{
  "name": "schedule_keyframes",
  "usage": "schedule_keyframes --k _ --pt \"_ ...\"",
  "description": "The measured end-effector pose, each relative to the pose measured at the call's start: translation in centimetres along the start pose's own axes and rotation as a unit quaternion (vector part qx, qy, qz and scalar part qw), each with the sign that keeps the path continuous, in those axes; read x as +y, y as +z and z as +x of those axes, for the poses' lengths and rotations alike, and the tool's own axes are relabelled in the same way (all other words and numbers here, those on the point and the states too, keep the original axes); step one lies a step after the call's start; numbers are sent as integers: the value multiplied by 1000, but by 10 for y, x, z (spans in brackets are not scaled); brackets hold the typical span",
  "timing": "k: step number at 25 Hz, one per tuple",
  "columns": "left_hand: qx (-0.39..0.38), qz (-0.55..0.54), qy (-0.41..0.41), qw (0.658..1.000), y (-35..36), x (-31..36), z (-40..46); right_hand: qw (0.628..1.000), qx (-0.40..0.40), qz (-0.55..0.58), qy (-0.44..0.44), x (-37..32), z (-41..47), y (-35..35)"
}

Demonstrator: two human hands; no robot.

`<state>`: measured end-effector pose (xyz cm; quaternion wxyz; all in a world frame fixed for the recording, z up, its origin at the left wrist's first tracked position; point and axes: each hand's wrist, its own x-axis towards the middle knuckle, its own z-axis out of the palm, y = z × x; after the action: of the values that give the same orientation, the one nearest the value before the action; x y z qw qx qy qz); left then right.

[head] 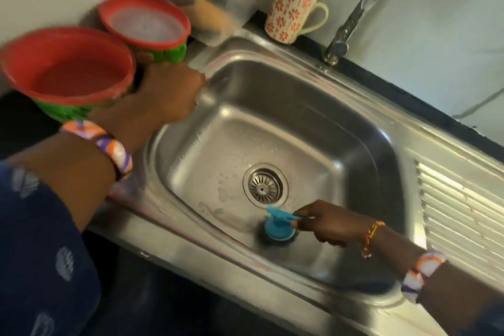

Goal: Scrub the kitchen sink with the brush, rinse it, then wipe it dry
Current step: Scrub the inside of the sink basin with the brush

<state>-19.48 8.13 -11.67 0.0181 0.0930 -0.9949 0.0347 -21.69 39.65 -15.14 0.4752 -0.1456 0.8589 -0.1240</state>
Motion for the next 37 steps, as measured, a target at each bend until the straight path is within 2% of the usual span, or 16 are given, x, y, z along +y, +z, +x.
schedule_keyframes --k 2,4,6,8,10,13,15,17,21,25,30,32,34,37 --pt "-13 -33 3 999 -18 -5 -15 988 28 144 -44 -35 0 -5" --pt "1 -67 -11 998 -39 -10 -36 956 66 258 -125 -81 -12 -24" --pt "52 -72 -54 995 -58 -18 -53 915 83 319 -233 -132 -31 -50" --pt "82 -56 -116 988 -71 -29 -56 881 113 331 -319 -178 -40 -69" --pt "42 -26 -132 990 -71 -42 -49 873 166 281 -363 -220 -29 -80" --pt "-39 -20 -98 994 -59 -49 -44 881 274 106 -371 -266 6 -82" --pt "-32 -15 -89 995 -52 -51 -44 875 320 -33 -361 -278 28 -80" --pt "-18 -2 -77 997 -51 -54 -44 870 342 -102 -340 -281 39 -77" --pt "-23 -1 -72 997 -52 -56 -46 866 350 -110 -340 -284 41 -76" --pt "-18 -6 -83 996 -56 -50 -48 828 403 -26 -390 -292 34 -89" --pt "-24 -27 -84 996 -55 -49 -49 857 358 -116 -353 -281 48 -74" --pt "-24 -27 -80 996 -51 -53 -50 853 372 -77 -358 -278 42 -75" --pt "-29 -16 -81 996 -48 -55 -50 839 372 46 -394 -275 25 -84" --pt "-30 -9 -93 995 -48 -50 -54 818 291 255 -425 -245 -9 -95"
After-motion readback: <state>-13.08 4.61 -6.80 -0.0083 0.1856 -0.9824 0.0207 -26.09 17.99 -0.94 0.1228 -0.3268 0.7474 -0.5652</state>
